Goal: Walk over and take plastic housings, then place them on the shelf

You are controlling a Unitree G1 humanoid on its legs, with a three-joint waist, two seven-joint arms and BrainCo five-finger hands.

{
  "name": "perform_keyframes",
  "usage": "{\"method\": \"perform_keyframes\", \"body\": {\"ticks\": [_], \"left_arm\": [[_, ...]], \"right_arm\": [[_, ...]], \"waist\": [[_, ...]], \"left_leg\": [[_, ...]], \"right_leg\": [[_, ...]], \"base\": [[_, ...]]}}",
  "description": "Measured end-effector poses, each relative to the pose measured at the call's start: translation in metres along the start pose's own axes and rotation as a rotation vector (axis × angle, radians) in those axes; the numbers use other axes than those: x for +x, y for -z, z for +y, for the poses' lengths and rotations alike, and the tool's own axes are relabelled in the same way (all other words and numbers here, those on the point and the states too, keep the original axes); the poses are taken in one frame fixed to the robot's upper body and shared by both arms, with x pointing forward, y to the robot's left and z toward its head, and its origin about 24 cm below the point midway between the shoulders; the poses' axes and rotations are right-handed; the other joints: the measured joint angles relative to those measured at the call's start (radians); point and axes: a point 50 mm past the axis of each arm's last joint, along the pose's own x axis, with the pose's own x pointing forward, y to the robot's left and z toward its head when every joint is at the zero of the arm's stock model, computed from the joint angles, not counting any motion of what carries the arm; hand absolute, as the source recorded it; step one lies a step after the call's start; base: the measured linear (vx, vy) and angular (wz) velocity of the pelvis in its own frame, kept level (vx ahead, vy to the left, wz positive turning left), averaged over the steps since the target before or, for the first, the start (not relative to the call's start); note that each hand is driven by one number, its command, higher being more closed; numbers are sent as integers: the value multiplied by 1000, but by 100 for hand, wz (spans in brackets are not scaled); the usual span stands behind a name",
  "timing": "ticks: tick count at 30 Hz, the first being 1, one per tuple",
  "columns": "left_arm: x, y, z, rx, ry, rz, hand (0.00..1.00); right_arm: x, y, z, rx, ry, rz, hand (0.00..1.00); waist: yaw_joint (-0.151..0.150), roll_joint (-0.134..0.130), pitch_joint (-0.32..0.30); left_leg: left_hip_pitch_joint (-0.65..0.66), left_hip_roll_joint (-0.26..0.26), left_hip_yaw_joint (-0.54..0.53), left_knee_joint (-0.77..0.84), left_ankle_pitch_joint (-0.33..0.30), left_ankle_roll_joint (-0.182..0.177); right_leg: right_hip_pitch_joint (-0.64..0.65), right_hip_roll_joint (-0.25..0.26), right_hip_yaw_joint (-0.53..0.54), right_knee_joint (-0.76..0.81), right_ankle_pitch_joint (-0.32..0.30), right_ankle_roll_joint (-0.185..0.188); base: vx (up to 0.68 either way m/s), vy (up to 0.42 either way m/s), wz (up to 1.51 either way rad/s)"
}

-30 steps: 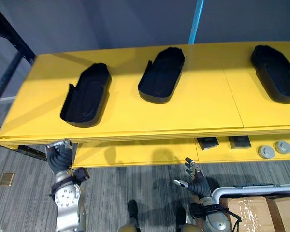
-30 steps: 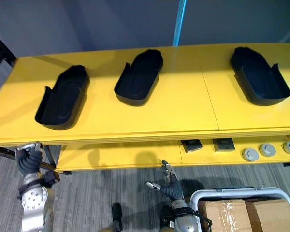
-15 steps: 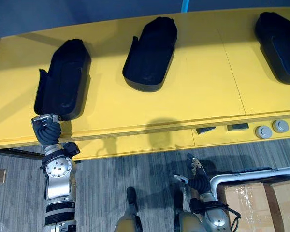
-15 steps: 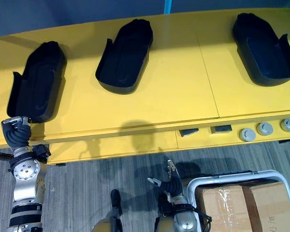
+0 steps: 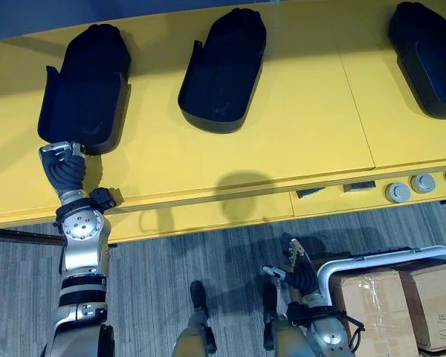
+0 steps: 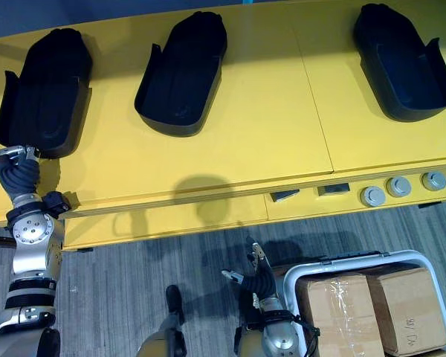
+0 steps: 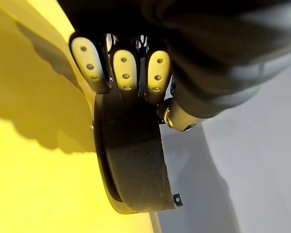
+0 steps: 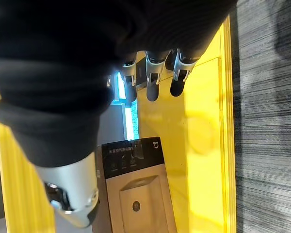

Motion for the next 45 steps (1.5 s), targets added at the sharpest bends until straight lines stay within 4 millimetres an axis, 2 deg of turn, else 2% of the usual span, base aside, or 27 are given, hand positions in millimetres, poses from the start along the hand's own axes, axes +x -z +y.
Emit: {"method": "perform_keyframes", "body": {"ticks": [6, 8, 9, 10, 11, 13, 17, 19, 20, 24, 26, 30, 36, 39, 40, 41, 42, 43, 44, 45], "left_arm": [[4, -1, 7, 12, -26, 0, 100], [-5, -1, 5, -1, -11, 1, 100], [-20, -1, 2, -38, 3, 3, 100], [-44, 1, -1, -87, 13, 18, 0], [-57, 3, -2, -115, 13, 31, 0], [-106, 8, 3, -197, -18, 110, 0], [-149, 7, 6, -236, 24, 191, 0], [-155, 6, 7, -231, 45, 199, 0], [-158, 6, 9, -217, 53, 203, 0], [-166, 7, 11, -198, 89, 218, 0], [-171, 7, 5, -205, 117, 230, 0], [-185, 10, -9, -253, 148, 285, 0], [-197, 14, -23, -219, 220, 316, 0], [-203, 24, -24, -184, 235, 354, 0], [-203, 26, -23, -178, 235, 364, 0], [-204, 29, -23, -173, 234, 373, 0], [-204, 30, -23, -168, 234, 378, 0], [-205, 32, -20, -163, 220, 384, 0], [-203, 33, -19, -159, 208, 383, 0], [-202, 33, -18, -156, 205, 379, 0]], "right_arm": [[0, 1, 4, 1, -15, 4, 0], [0, 2, 4, 0, -15, 8, 0], [0, 3, 5, 3, -14, 14, 0], [-1, 5, 5, 6, -12, 23, 0], [-1, 6, 5, 6, -11, 26, 0], [0, 6, 5, 16, 1, 25, 0], [-1, 7, -4, 2, 36, 28, 0], [-1, 7, -7, -3, 46, 28, 0], [-1, 8, -7, -5, 48, 32, 0], [-1, 8, -9, -13, 47, 37, 0], [-2, 8, -12, -15, 58, 37, 0], [-3, 8, -35, -29, 157, 38, 0], [-16, 11, -68, -34, 335, 57, 0], [-24, 6, -80, -33, 417, 35, 0], [-26, 4, -83, -31, 439, 28, 0], [-27, 3, -87, -33, 459, 24, 0], [-27, 2, -87, -35, 466, 21, 0], [-26, -1, -89, -42, 471, 7, 0], [-24, -4, -92, -48, 467, -7, 0], [-23, -5, -92, -44, 467, -12, 0]], "waist": [[-8, -1, 1], [-9, -1, 1], [-10, -1, 1], [-9, -1, 1], [-9, -1, 1], [-7, 0, 0], [15, 12, -10], [28, 19, -25], [25, 26, -40], [28, 28, -91], [28, 27, -107], [27, 26, -144], [15, 25, -186], [13, 23, -191], [11, 19, -193], [5, 14, -193], [4, 13, -194], [14, 14, -194], [25, 28, -198], [23, 36, -200]], "left_leg": [[3, 0, 20, 0, 1, 1], [6, 0, 19, 0, 1, 1], [14, -1, 15, 0, 1, 2], [28, -3, 8, 0, 1, 2], [36, -3, 4, 0, 1, 2], [68, -3, -6, 0, 0, 2], [103, -1, -36, -1, -2, 0], [118, -3, -43, -2, -4, 0], [125, -6, -57, -4, -4, 0], [155, -7, -67, -5, -6, -3], [171, -7, -81, -5, -6, -3], [208, -7, -84, -5, -6, -4], [244, 1, -48, -5, -20, -15], [300, 25, 71, 0, -55, -43], [305, 32, 97, 21, -81, -52], [290, 41, 98, 90, -138, -64], [275, 45, 84, 139, -181, -72], [246, 42, 6, 247, -278, -76], [217, 28, -106, 354, -352, -40], [207, 25, -163, 396, -372, -34]], "right_leg": [[-7, 1, 22, -1, 7, -1], [-3, 1, 22, -2, 8, -1], [9, 0, 18, -6, 8, -1], [29, -1, 14, -13, 8, -1], [41, -1, 12, -15, 7, -1], [89, 0, -6, -36, 7, -1], [150, 3, -40, -45, 1, -1], [171, 2, -48, -47, 0, 0], [186, -1, -63, -49, -2, 3], [225, -3, -74, -52, -7, 8], [249, -3, -87, -52, -7, 8], [288, -3, -90, -52, -7, 8], [296, 3, -57, -57, -12, 13], [272, 26, 67, -47, -5, 6], [256, 37, 114, -38, -1, 3], [235, 50, 171, -28, 5, -4], [224, 59, 202, -26, 10, -7], [193, 88, 280, -16, 18, -13], [178, 130, 358, -11, 31, -21], [173, 146, 385, -11, 37, -22]], "base": [[-6, 7, -9], [1, 6, 2], [22, 16, 9], [30, 18, 12], [41, 18, 15], [25, 17, 20], [-21, 19, 26], [-50, 43, 22], [-59, 51, 25], [-38, 28, 14], [-31, 6, 17], [-13, 5, 5], [-37, 4, -18], [-37, 21, -112], [-30, 10, -138], [-18, 4, -132], [-6, 34, -174], [13, 95, -208], [34, 132, -210], [42, 161, -178]]}}
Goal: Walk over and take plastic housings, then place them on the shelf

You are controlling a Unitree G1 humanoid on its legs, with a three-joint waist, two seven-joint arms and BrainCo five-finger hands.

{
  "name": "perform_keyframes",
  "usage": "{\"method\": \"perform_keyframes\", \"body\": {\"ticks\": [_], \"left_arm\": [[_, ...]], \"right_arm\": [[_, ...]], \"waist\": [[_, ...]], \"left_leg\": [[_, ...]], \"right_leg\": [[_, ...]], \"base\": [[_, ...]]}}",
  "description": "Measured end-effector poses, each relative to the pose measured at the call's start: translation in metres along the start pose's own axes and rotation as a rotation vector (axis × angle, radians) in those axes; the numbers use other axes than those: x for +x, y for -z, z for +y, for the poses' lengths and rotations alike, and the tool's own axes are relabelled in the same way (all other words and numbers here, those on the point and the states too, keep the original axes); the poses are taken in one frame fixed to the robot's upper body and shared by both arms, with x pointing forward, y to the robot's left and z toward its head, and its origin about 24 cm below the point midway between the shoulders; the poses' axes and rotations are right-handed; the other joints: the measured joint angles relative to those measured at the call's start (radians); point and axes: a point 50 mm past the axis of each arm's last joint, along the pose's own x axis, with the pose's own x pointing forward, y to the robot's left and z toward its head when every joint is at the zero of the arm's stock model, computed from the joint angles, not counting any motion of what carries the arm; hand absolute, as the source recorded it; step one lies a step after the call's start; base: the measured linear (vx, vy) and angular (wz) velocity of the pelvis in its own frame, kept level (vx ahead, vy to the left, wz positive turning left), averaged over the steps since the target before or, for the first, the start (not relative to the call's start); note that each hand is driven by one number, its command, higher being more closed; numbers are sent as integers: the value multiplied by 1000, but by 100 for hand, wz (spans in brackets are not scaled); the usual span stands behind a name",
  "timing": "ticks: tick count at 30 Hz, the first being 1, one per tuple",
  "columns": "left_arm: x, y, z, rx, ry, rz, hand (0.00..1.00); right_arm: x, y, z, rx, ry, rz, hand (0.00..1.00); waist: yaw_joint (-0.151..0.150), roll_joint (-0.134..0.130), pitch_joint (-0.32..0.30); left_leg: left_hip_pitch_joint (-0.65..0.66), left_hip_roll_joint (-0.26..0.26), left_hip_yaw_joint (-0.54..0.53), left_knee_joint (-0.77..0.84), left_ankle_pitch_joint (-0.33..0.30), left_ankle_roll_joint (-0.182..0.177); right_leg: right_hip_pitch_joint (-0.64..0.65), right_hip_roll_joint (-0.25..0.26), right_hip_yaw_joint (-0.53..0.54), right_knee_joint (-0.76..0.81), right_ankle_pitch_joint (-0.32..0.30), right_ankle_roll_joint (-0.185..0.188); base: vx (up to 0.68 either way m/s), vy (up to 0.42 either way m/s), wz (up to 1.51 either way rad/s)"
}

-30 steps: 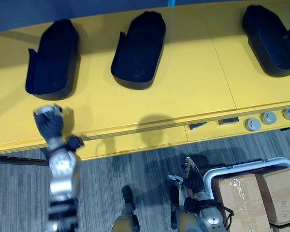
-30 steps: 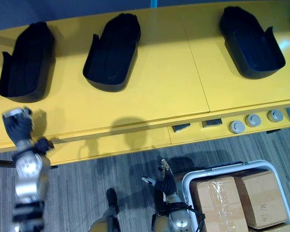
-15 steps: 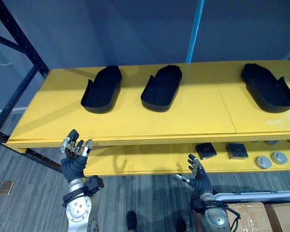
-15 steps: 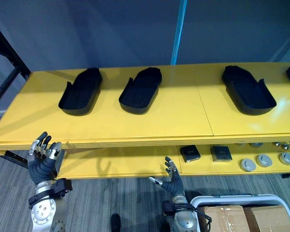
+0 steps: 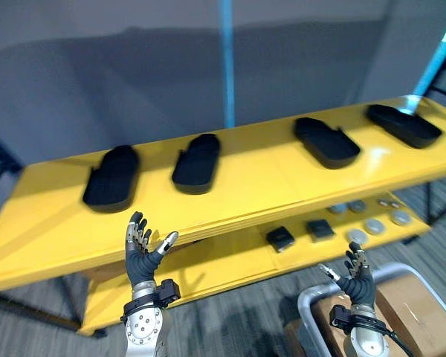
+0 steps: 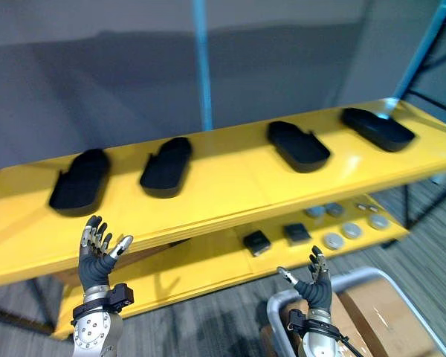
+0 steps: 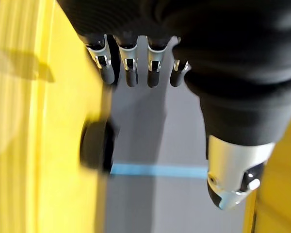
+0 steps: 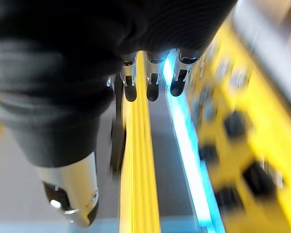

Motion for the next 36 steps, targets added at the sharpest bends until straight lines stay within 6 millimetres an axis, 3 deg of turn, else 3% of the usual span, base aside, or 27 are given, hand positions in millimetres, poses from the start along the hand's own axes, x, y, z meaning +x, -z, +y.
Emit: {"method": "perform_keyframes", "body": {"ticks": [2, 4, 5, 6, 8, 10, 11, 12, 13, 14, 15, 16, 17, 19, 20, 23, 24, 27, 30, 32, 36], "left_arm": [[6, -3, -5, -13, 7, -19, 0], [8, -5, -9, -28, 11, -34, 0], [12, -9, -16, -52, 24, -56, 0], [13, -11, -19, -64, 32, -63, 0], [13, -15, -32, -91, 76, -84, 0], [13, -17, -34, -98, 82, -92, 0], [13, -19, -33, -100, 72, -99, 0], [14, -19, -33, -98, 69, -103, 0], [14, -20, -35, -108, 74, -107, 0], [16, -22, -33, -108, 59, -119, 0], [17, -22, -29, -103, 44, -120, 0], [19, -21, -22, -94, 6, -120, 0], [21, -22, -15, -86, -26, -128, 0], [25, -26, -10, -86, -53, -153, 0], [28, -28, -6, -93, -75, -162, 0], [33, -33, -7, -123, -92, -182, 0], [34, -34, -8, -126, -89, -187, 0], [36, -39, 4, -119, -141, -212, 0], [36, -34, 13, -110, -180, -194, 0], [35, -23, 16, -97, -187, -147, 0], [28, 35, 26, -28, -183, 104, 0]], "right_arm": [[2, -2, -4, -14, 5, -11, 0], [3, -3, -5, -15, 3, -13, 0], [-1, -1, -7, 5, 10, -2, 0], [-4, -1, -7, 20, 14, 3, 0], [-15, 0, -3, 56, 21, 18, 0], [-18, -6, 12, 105, -13, -3, 0], [-18, -13, 21, 126, -38, -28, 0], [-16, -16, 24, 132, -47, -43, 0], [-11, -19, 28, 139, -56, -59, 0], [-6, -20, 34, 144, -69, -67, 0], [-4, -19, 36, 137, -76, -64, 0], [2, -16, 40, 115, -82, -56, 0], [6, -12, 40, 105, -76, -41, 0], [9, -3, 38, 79, -60, -10, 0], [12, 1, 37, 68, -57, 3, 0], [13, 9, 30, 41, -41, 37, 0], [13, 12, 28, 31, -41, 49, 0], [15, 14, 27, 20, -47, 54, 0], [13, 17, 22, 19, -30, 69, 0], [8, 27, 13, 6, 2, 113, 0], [-8, 69, -15, -22, 110, 306, 0]], "waist": [[-7, -7, 5], [-9, -4, 7], [-12, -9, 15], [-13, -12, 21], [-13, -24, 32], [9, -37, 36], [27, -49, 37], [33, -52, 39], [42, -48, 51], [55, -64, 62], [61, -73, 59], [68, -80, 59], [62, -78, 60], [51, -95, 49], [55, -111, 42], [50, -112, 37], [49, -108, 36], [53, -98, 22], [51, -97, 20], [50, -95, 20], [46, -78, 22]], "left_leg": [[-37, -54, -279, 106, -22, -22], [-35, -92, -421, 128, -44, -45], [-21, -117, -469, 133, -67, -48], [-9, -122, -468, 129, -77, -36], [25, -133, -434, 117, -133, 3], [20, -147, -378, 119, -172, 40], [-14, -160, -317, 147, -175, 61], [-29, -164, -290, 143, -167, 76], [-39, -146, -205, 92, -125, 120], [-43, -125, -111, 53, -87, 121], [-38, -117, -68, 24, -68, 124], [7, -94, 15, -52, -27, 127], [41, -78, 71, -98, -1, 128], [33, -74, 137, -109, 7, 128], [21, -77, 181, -108, 7, 127], [-1, -99, 217, -113, 10, 119], [0, -96, 217, -115, 11, 117], [25, -59, 245, -146, 18, 107], [29, -62, 264, -155, 26, 95], [35, -68, 231, -147, 27, 96], [66, -81, 179, -150, 36, 96]], "right_leg": [[-44, 23, 84, 44, 6, 2], [-87, 35, 119, 111, -18, 18], [-123, 38, 129, 204, -60, 31], [-131, 36, 131, 243, -80, 35], [-157, 39, 141, 328, -122, 52], [-181, 49, 216, 308, -99, 79], [-184, 41, 282, 207, -46, 79], [-180, 21, 288, 136, -28, 61], [-203, -38, 171, 47, -48, -40], [-276, -73, -53, 154, -45, -41], [-302, -79, -132, 235, -50, -41], [-290, -78, -243, 384, -83, -48], [-219, -77, -313, 438, -136, -43], [-89, -92, -343, 402, -195, -26], [-23, -105, -346, 307, -219, -19], [32, -108, -333, 103, -212, -13], [39, -102, -328, 83, -204, -16], [63, -52, -275, -42, -90, -13], [96, -54, -260, -135, -35, -14], [123, -65, -265, -159, -32, -12], [168, -76, -317, -164, -32, -11]], "base": [[51, 127, -124], [54, 88, -68], [44, 91, -27], [15, 109, 0], [-62, 176, -16], [-137, 252, -103], [-162, 278, -138], [-259, 356, -190], [-344, 376, -205], [-339, 346, -211], [-256, 287, -214], [-118, 178, -195], [-100, 143, -174], [-101, 25, -128], [-103, -36, -121], [-95, -73, -79], [-50, -86, -55], [-50, -66, -71], [-8, -2, -45], [16, 12, 6], [-17, 8, 32]]}}
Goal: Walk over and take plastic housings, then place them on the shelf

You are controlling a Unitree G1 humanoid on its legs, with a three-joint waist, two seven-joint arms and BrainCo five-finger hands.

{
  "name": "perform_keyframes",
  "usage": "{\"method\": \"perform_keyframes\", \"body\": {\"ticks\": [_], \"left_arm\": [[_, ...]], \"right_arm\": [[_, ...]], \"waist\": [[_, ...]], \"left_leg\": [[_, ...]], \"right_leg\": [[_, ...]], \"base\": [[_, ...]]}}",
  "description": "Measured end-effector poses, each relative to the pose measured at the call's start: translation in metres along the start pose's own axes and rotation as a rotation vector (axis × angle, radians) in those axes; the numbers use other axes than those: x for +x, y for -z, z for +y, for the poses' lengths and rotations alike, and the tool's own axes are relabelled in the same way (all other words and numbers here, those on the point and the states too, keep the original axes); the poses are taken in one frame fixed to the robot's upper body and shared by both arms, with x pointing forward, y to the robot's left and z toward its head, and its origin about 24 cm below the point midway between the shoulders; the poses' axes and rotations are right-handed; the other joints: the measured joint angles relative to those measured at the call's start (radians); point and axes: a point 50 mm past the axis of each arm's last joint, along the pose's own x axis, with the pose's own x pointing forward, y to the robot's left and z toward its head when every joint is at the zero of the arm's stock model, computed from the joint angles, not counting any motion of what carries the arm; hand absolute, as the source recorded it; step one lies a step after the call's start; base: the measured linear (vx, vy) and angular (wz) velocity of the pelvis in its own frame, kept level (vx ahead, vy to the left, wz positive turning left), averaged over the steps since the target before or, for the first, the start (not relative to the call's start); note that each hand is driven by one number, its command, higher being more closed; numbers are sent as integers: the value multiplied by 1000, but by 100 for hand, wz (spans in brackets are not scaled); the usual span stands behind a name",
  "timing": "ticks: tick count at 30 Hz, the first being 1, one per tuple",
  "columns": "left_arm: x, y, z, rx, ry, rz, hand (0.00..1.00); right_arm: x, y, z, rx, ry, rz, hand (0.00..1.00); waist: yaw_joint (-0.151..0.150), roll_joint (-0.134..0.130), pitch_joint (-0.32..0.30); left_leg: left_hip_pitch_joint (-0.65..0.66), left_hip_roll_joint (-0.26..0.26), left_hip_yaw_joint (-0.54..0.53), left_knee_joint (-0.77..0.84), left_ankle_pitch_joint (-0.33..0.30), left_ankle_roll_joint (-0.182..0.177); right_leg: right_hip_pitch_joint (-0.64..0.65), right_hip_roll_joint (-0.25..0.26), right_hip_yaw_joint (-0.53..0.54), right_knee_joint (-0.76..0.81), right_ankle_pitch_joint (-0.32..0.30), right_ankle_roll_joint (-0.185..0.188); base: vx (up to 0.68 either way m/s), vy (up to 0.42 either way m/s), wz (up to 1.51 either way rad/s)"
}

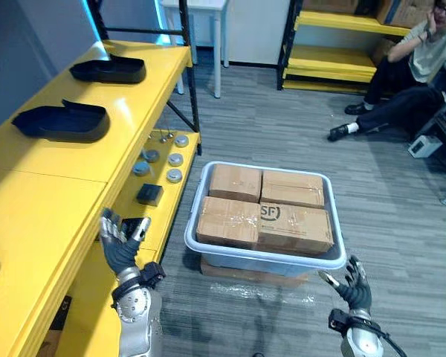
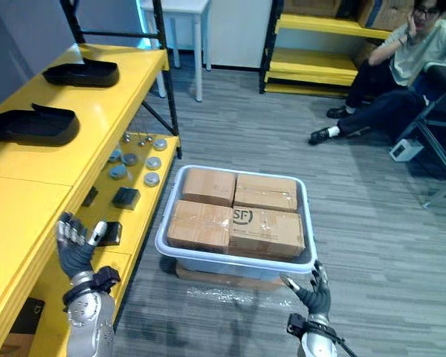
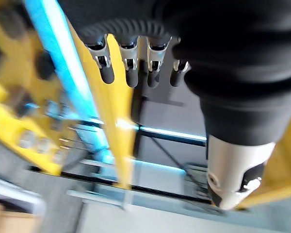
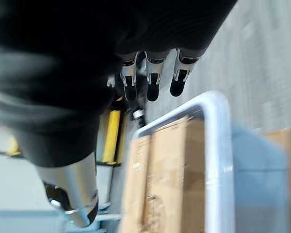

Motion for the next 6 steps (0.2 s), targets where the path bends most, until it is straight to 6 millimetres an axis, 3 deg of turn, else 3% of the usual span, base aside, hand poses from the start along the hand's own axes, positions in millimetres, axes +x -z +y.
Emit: {"method": "perform_keyframes", "body": {"ticks": [3, 5, 6], "left_arm": [[-7, 44, 19, 95, -17, 205, 0], [-20, 76, 41, 125, -63, 375, 0], [-24, 83, 47, 135, -77, 415, 0]], "right_arm": [[2, 33, -14, 45, 80, 164, 0], [-8, 64, -29, 53, 146, 320, 0], [-10, 70, -32, 55, 155, 354, 0]], "waist": [[4, 15, 3], [6, 23, 7], [6, 26, 5]], "left_leg": [[6, -7, -11, -20, 11, -3], [43, -9, -20, -44, 24, -7], [50, -9, -20, -52, 28, -8]], "right_leg": [[8, -4, -17, 0, 0, 0], [34, -5, -30, 0, 0, 1], [38, -4, -32, 0, 0, 1]], "base": [[-10, 5, 14], [-52, -2, 17], [-48, 2, 2]]}}
